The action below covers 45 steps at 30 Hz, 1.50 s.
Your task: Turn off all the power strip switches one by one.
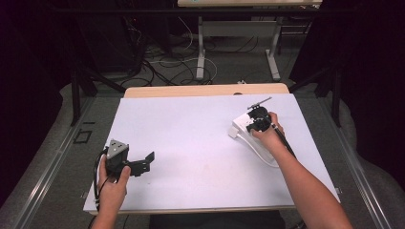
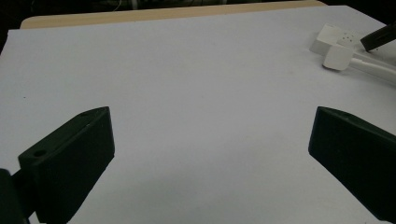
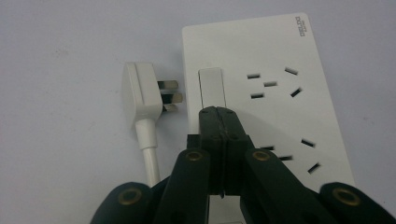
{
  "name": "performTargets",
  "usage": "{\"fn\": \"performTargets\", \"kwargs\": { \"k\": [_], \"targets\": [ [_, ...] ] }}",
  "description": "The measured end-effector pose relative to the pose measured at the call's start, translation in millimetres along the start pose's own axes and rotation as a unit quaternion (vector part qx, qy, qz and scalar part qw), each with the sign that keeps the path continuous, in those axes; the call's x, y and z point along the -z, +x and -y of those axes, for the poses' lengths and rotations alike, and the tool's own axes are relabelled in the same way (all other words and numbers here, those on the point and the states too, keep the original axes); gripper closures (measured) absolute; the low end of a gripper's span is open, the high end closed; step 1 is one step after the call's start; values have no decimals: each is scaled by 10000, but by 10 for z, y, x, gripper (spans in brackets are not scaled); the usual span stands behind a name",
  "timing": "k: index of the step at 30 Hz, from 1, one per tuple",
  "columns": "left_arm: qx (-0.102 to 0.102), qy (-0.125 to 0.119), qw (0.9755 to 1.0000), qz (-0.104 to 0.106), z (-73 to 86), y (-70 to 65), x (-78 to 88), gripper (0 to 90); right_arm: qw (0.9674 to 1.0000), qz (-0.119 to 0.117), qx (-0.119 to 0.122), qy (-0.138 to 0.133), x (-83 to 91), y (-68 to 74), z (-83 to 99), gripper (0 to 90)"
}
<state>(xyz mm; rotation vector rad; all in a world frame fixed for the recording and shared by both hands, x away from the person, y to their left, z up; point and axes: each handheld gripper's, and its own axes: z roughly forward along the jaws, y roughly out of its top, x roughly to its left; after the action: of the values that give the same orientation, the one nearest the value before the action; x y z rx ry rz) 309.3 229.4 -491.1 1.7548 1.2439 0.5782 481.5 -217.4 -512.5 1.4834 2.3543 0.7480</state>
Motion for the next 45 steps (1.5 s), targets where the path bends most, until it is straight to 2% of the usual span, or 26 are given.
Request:
{"fn": "performTargets", "kwargs": {
  "k": [3,12,15,18,21,23,28,45],
  "targets": [
    [2,0,10000,-1,0,0,0,4,10000,20,-76,36,-6,9,0,900],
    [6,-2,10000,-2,-1,-2,2,3,10000,22,-73,23,-7,3,8,900],
    [4,-7,10000,-3,-1,-5,4,3,10000,54,-3,37,-5,-10,13,900],
    [0,-11,10000,-5,-2,-7,3,4,10000,10,-64,13,-6,-3,14,900],
    [0,-14,10000,-5,-3,-8,4,3,10000,13,45,14,-9,-16,18,900],
    [2,-15,10000,-2,-4,-9,5,4,10000,8,-34,74,-25,-5,19,900],
    [6,-17,10000,-2,-3,-8,5,4,10000,-4,54,29,-27,-7,23,900],
    [20,-23,10000,0,-5,0,5,3,10000,43,-4,50,-25,-4,15,900]
  ]
}}
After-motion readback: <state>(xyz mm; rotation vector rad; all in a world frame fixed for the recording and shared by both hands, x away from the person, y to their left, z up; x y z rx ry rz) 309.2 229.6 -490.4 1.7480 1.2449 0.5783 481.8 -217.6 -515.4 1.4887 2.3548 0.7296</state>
